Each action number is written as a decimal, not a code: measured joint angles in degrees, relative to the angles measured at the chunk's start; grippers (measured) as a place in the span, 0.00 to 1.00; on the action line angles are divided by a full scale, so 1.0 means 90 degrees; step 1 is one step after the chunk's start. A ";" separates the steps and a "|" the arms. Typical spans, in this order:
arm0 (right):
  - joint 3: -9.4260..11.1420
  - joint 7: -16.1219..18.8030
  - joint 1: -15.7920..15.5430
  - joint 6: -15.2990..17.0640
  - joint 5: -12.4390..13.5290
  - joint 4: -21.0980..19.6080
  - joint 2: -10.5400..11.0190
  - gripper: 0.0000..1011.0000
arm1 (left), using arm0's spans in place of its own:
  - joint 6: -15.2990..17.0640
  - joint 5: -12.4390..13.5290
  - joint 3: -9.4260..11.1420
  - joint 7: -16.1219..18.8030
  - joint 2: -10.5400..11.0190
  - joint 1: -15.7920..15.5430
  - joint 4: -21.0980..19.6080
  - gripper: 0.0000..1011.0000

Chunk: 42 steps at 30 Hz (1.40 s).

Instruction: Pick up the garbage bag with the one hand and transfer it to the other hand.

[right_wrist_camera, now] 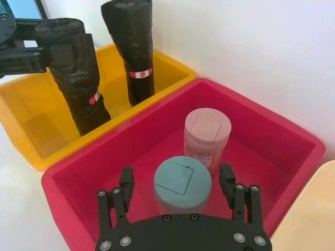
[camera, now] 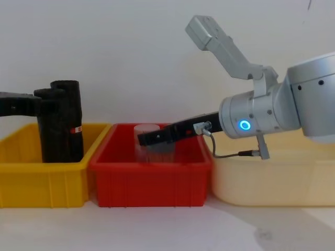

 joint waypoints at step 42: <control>0.0002 0.0032 0.0079 -0.0012 -0.0128 0.0265 -0.0114 0.65 | 0.0000 0.0000 0.0000 0.0000 0.0000 0.0000 0.0000 0.54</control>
